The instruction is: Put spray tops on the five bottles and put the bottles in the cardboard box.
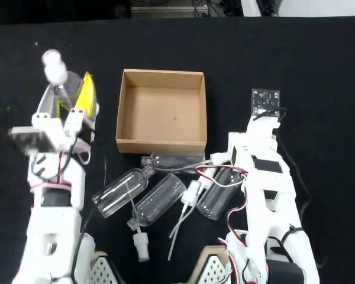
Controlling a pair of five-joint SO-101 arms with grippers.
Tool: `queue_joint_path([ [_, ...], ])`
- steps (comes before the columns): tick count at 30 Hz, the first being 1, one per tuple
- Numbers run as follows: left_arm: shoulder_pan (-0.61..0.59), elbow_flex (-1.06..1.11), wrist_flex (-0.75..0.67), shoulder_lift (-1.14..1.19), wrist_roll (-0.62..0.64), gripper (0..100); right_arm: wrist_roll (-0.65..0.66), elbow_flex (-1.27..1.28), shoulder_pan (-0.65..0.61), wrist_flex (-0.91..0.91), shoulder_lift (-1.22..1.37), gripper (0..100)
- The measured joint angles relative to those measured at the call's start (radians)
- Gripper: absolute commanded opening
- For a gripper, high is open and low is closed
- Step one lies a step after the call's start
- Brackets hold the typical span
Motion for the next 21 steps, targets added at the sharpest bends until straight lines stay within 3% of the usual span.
queue_joint_path([
  [5, 0.005, -0.069, -0.169, 0.244, 0.0, 8, 0.0, 0.002, 0.0, 0.0, 0.0, 17.3],
  [9, 0.078, -0.106, -0.296, 0.4, 0.0, 8, 0.0, 0.002, 0.0, 0.0, 0.0, 17.3],
  [21, 0.21, -0.338, -0.397, 0.804, 0.0, 7, 0.0, 0.002, 0.0, 0.0, 0.0, 17.3],
])
